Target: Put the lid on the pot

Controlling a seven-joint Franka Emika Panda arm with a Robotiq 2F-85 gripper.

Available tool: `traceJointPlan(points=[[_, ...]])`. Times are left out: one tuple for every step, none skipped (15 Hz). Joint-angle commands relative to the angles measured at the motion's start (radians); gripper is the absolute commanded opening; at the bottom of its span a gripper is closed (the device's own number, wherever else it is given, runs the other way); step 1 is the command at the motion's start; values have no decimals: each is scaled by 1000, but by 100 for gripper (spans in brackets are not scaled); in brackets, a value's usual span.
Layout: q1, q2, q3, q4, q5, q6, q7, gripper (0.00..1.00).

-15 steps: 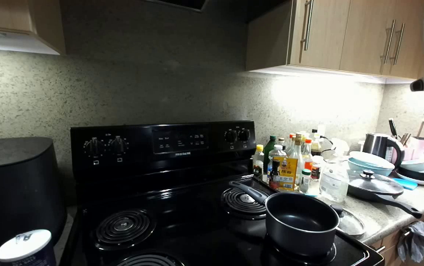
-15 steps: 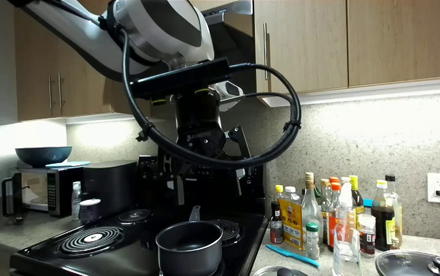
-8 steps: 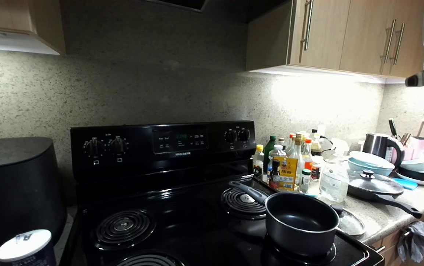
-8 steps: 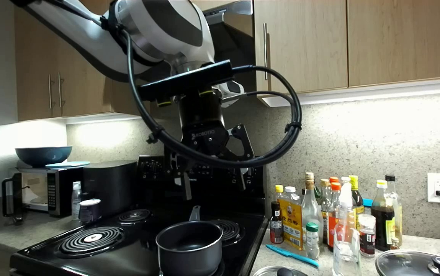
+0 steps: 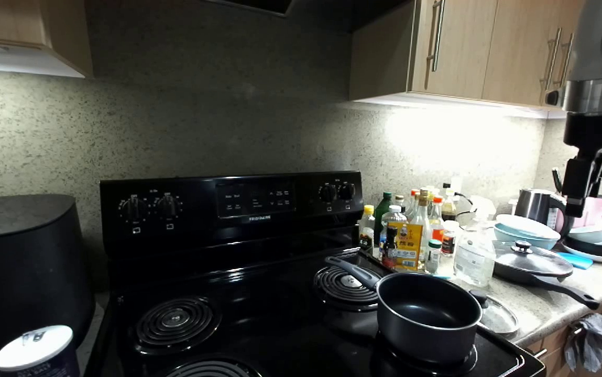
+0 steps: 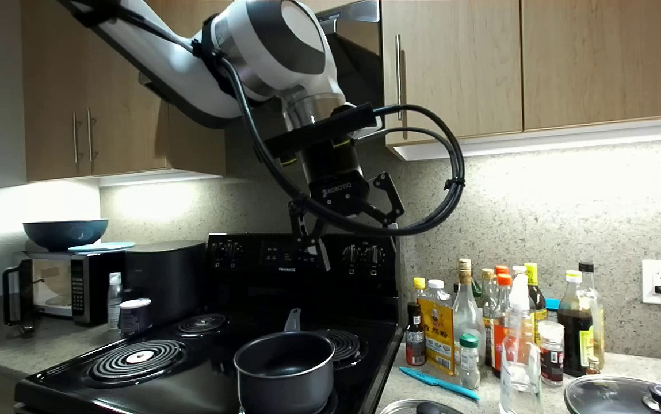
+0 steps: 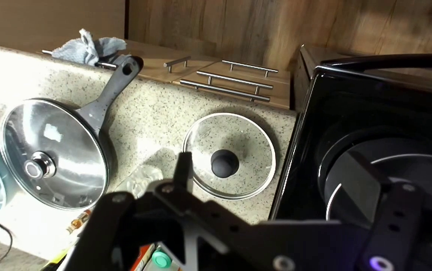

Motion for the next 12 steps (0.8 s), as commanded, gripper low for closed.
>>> traceJointPlan(points=[[-3,10,4,9,3,-2,-2,100],[-3,15,4,12,3,-2,-2,100],[-3,17,4,13,3,-2,-2,100],[-4,48,8,25,-4,12,9,100],[-6,71,11,34,-8,19,22,100],[-6,105,11,51,-6,19,27,100],[-5,128,10,63,-3,16,27,100],[-8,168,11,83,-4,15,39,100],[-9,195,11,98,-3,10,45,100],[-11,227,11,114,-4,9,55,100],[-10,252,10,128,-2,9,58,100],[-9,280,7,145,1,8,56,100]])
